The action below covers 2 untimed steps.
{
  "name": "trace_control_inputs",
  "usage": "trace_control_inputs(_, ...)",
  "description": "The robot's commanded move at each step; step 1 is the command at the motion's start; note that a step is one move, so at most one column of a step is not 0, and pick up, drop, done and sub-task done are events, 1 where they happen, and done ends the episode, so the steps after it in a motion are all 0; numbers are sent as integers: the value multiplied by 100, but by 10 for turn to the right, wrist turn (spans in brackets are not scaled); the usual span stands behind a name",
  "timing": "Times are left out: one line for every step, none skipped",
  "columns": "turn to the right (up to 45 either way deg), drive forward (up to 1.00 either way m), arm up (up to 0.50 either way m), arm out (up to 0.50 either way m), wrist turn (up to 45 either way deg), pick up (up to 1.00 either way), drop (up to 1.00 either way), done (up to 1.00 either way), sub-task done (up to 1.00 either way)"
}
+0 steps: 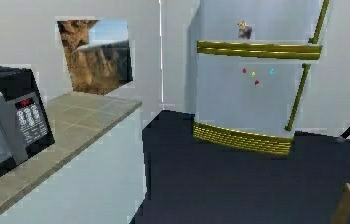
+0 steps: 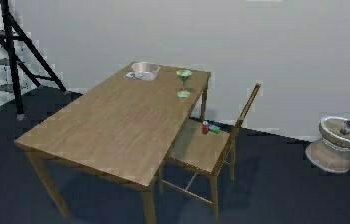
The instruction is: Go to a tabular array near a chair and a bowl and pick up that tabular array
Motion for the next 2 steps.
trace_control_inputs(180,0,0,0,0,0,0,0,0)
trace_control_inputs(0,100,0,0,0,0,0,0,0)
